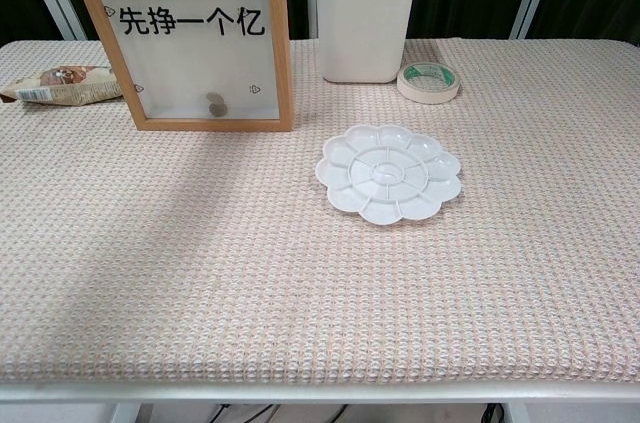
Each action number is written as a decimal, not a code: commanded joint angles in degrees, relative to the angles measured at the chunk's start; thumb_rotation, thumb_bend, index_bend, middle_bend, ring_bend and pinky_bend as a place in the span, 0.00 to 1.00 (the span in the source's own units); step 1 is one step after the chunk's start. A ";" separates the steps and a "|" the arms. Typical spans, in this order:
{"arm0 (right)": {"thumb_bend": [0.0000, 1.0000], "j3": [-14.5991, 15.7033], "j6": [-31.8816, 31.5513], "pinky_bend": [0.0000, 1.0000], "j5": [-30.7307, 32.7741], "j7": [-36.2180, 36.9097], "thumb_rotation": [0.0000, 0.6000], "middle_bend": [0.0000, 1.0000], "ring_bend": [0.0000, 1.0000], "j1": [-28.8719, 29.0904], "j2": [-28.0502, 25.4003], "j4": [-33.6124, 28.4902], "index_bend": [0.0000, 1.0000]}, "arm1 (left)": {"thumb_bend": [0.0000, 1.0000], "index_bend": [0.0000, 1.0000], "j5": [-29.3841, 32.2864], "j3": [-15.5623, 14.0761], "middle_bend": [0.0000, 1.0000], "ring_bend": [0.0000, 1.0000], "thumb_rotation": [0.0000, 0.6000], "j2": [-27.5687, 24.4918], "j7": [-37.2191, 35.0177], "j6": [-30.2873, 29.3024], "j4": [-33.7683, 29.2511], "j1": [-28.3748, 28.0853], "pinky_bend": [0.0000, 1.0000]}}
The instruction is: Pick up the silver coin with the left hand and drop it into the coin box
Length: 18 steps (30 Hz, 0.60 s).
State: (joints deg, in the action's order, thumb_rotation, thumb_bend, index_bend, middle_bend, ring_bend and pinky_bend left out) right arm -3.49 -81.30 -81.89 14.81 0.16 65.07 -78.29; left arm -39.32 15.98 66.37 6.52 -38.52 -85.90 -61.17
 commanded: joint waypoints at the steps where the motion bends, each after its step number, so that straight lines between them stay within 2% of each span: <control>1: 0.18 -0.03 -0.28 0.00 -0.10 -0.04 1.00 0.00 0.00 -0.08 -0.25 -0.21 0.00 | 0.39 0.21 -1.77 1.77 0.12 0.00 1.00 -1.96 -2.08 -2.92 -3.68 1.57 0.05; 3: 0.18 -0.12 -0.52 0.00 -0.06 0.03 1.00 0.00 0.00 -0.17 -0.44 -0.34 0.00 | 0.36 0.21 -3.53 2.71 0.12 0.00 1.00 -3.62 -3.31 -5.56 -7.25 3.17 0.05; 6: 0.18 -0.23 -0.94 0.00 0.01 0.40 1.00 0.00 0.00 -0.40 -0.71 -0.30 0.00 | 0.30 0.22 -10.30 3.52 0.12 0.00 1.00 -8.96 -4.93 -14.79 -18.84 9.24 0.05; 8: 0.18 -0.18 -0.99 0.00 -0.01 0.64 1.00 0.00 0.00 -0.47 -0.67 -0.09 0.00 | 0.28 0.22 -16.22 1.92 0.12 0.00 1.00 -11.50 -3.31 -21.40 -23.82 13.51 0.06; 10: 0.18 -0.12 -0.98 0.00 -0.07 1.07 1.00 0.00 0.00 -0.52 -0.44 0.35 0.00 | 0.27 0.23 -24.48 -1.66 0.12 0.00 1.00 -13.03 0.29 -29.96 -26.53 19.15 0.06; 11: 0.18 -0.08 -1.00 0.00 -0.17 1.31 1.00 0.00 0.00 -0.53 -0.25 0.65 0.00 | 0.27 0.23 -29.11 -4.20 0.12 0.00 1.00 -13.04 2.38 -34.68 -26.47 22.52 0.06; 14: 0.18 0.09 -1.39 0.00 -0.72 1.47 1.00 0.00 0.00 -0.57 0.24 1.28 0.00 | 0.26 0.22 -37.53 -10.29 0.12 0.00 1.00 -11.24 7.01 -44.02 -23.04 30.07 0.06; 15: 0.18 0.07 -2.01 0.00 -1.20 1.38 1.00 0.00 0.00 -0.58 0.60 1.69 0.00 | 0.25 0.19 -40.93 -12.97 0.12 0.00 1.00 -9.69 9.36 -47.40 -20.37 33.05 0.06; 18: 0.19 -0.40 -5.20 0.00 -2.71 0.28 1.00 0.00 0.00 -0.84 2.30 3.48 0.00 | 0.22 0.10 -47.38 -17.81 0.07 0.00 1.00 -4.79 13.07 -54.30 -12.16 39.42 0.04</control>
State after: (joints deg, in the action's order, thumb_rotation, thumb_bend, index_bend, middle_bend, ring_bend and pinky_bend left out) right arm -3.60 -84.61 -83.59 15.87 -0.49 66.24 -75.99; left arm -76.95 6.25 57.75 12.83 -82.77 -105.68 -31.60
